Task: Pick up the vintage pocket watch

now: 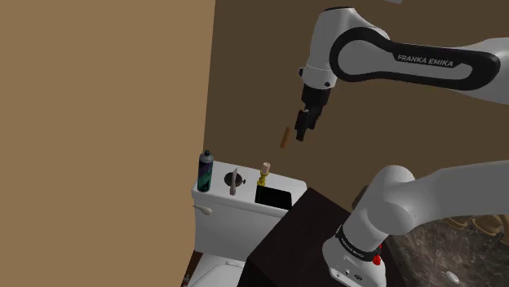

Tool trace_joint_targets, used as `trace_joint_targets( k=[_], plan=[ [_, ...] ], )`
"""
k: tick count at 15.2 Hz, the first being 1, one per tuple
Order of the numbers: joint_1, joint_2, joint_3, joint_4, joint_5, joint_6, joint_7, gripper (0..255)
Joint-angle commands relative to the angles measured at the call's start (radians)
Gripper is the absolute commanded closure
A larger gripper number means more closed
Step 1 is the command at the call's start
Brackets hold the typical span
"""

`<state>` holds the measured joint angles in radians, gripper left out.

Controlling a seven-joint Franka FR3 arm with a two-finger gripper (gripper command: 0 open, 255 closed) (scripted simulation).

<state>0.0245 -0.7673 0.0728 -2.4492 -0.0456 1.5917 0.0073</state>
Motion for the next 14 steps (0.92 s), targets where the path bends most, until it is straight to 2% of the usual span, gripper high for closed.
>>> trace_joint_targets(
  k=[1,7,14],
  plan=[
    [0.0,0.0,0.0,0.0,0.0,0.0,0.0,0],
    [0.015,0.11,-0.047,-0.109,-0.031,0.246,-0.111,0],
    [0.031,0.322,-0.095,-0.162,-0.056,0.542,-0.236,0]
  ],
)
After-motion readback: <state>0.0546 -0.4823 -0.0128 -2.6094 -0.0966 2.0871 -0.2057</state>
